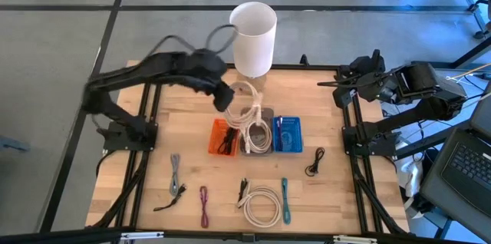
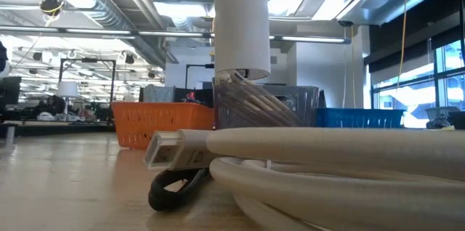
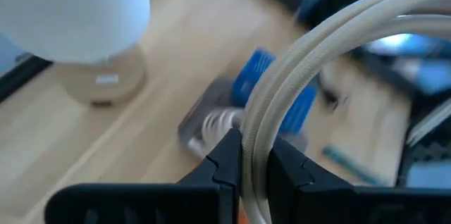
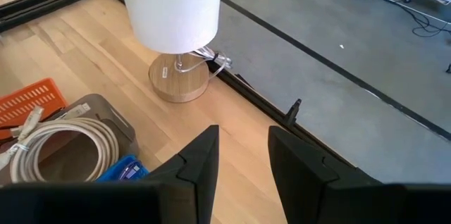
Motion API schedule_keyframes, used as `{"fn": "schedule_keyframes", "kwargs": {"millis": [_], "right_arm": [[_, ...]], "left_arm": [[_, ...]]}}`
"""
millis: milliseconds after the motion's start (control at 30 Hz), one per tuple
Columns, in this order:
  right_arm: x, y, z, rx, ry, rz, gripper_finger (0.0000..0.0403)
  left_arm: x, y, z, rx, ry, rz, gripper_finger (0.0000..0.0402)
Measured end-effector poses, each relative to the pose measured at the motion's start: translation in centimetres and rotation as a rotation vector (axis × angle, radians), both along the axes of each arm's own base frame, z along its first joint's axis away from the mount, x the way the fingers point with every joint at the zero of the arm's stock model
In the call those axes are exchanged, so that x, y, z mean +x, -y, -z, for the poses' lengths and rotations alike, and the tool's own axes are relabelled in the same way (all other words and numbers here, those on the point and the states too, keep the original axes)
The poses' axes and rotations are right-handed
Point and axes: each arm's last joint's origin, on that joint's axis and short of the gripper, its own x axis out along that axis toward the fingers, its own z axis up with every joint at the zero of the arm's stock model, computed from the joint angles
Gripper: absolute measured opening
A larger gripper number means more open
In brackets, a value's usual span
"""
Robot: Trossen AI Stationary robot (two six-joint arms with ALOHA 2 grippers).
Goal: Pick & Place USB Port
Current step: Put the brown HDMI cable into the black bin
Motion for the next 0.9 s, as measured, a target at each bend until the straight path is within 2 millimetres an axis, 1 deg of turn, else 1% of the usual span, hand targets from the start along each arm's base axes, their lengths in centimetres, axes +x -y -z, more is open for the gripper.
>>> {"fn": "schedule_keyframes", "kwargs": {"millis": [167,333,400,533,800,900], "right_arm": [[0.1,0.0,0.0,0.0,-0.001,0.0,0.0126],[0.2,0.0,0.1,-0.001,-0.005,0.0,0.0126],[0.2,0.0,0.1,-0.001,-0.005,0.0,0.0126],[0.2,0.0,0.1,-0.002,-0.008,-0.001,0.0126],[0.2,0.0,0.1,-0.002,-0.009,-0.002,0.0126],[0.2,0.0,0.1,-0.002,-0.009,-0.002,0.0126]], "left_arm": [[3.5,-1.9,1.5,-0.003,-0.207,0.094,0.0028],[6.4,-2.6,2.8,0.007,-0.362,0.164,0.0028],[7.3,-2.5,3.2,0.012,-0.402,0.192,0.0028],[9.0,-2.3,4.6,0.02,-0.491,0.225,0.0028],[11.3,-1.5,7.6,0.047,-0.594,0.249,0.0028],[11.9,-1.4,8.6,0.047,-0.619,0.229,0.0028]]}}
